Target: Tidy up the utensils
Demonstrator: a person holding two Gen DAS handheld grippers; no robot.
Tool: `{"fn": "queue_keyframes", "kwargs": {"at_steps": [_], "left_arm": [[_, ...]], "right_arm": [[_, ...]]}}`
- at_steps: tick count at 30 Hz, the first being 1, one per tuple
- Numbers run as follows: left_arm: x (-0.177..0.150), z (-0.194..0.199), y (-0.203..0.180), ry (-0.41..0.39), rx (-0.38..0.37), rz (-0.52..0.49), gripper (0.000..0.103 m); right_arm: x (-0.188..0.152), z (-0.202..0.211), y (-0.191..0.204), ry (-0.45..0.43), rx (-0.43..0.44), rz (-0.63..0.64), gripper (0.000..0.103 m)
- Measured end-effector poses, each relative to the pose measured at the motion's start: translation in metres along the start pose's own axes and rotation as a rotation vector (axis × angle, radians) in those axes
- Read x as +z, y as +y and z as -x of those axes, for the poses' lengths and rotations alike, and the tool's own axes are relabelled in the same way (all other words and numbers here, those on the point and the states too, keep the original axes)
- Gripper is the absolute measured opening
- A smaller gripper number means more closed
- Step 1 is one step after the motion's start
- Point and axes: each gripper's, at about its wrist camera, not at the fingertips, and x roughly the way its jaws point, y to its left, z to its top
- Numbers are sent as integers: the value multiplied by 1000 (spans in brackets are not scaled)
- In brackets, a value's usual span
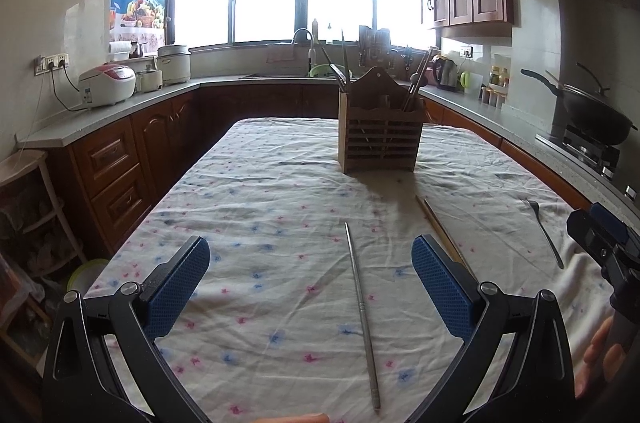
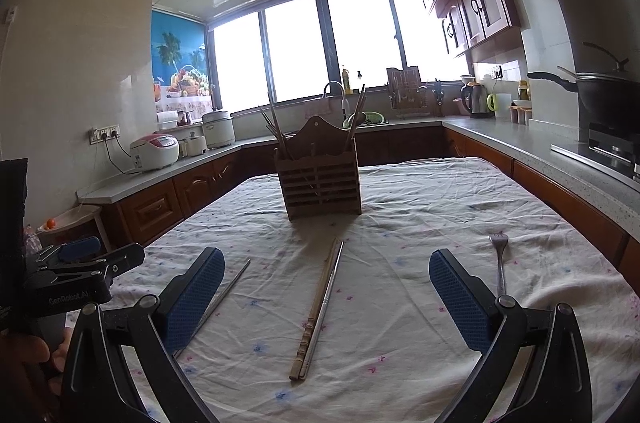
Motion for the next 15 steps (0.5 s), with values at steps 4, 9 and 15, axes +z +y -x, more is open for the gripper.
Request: {"fn": "queue_keyframes", "kwargs": {"at_steps": [4,9,15], "left_arm": [[0,1,-2,-6,-1,-6,103],[2,5,-2,-23,-2,-7,103],[2,6,-4,-30,-2,-9,103]], "right_arm": [[1,0,1,-4,4,-1,103],[2,3,2,-28,2,4,103],[2,4,2,-48,-3,7,103]]}}
